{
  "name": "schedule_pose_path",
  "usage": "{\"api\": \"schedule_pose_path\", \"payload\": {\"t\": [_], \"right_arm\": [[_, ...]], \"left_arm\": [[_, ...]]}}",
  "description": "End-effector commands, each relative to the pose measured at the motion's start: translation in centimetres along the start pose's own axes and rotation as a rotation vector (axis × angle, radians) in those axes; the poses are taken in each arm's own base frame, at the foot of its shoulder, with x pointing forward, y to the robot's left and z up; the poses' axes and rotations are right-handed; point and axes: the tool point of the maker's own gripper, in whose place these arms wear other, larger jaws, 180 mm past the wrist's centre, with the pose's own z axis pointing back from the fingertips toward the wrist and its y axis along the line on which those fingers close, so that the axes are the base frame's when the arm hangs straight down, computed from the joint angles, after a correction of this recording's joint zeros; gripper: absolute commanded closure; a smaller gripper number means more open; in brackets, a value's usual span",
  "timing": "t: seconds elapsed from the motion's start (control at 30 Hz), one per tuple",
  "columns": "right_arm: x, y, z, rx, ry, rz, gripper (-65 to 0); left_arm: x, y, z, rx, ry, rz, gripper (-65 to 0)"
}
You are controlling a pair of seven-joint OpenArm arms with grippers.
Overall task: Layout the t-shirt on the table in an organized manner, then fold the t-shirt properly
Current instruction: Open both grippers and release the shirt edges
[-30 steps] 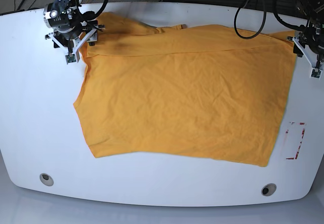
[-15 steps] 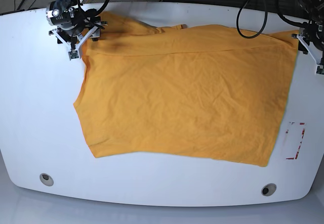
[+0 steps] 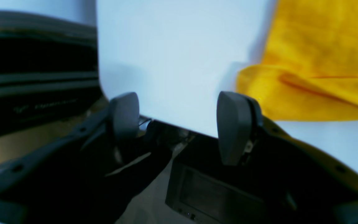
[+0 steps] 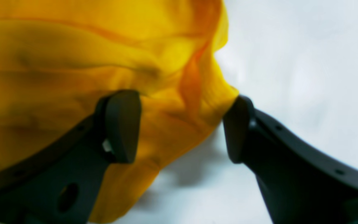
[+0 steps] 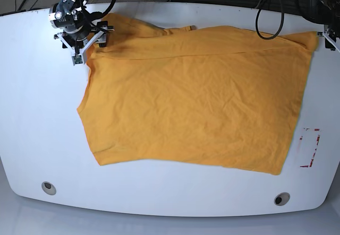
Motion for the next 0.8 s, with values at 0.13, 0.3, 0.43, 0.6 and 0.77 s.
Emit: {"api": "schedule_pose_path", "payload": {"t": [0.13, 0.3, 0.43, 0.6, 0.77], "right_arm": [[-1.2, 0.3, -0.2, 0.005, 0.056, 0.008, -38.8], [-1.2, 0.4, -0.2, 0.006, 0.056, 0.009, -33.5], [-1.2, 0.4, -0.2, 0.006, 0.056, 0.009, -31.7], [-1.2, 0.4, -0.2, 0.006, 0.056, 0.009, -31.9], [-1.2, 0.4, -0.2, 0.005, 0.054, 0.009, -31.9]], "left_arm": [[-1.2, -0.3, -0.9, -0.024, 0.025, 0.041, -37.4], [-2.2, -1.3, -2.1, -0.067, 0.045, 0.063, -37.4], [-2.6, -2.1, -2.9, -0.098, 0.043, 0.083, -37.4], [-3.1, -2.6, -3.4, -0.119, 0.051, 0.095, -37.4], [-3.8, -3.3, -4.2, -0.149, 0.071, 0.112, -37.4]]}}
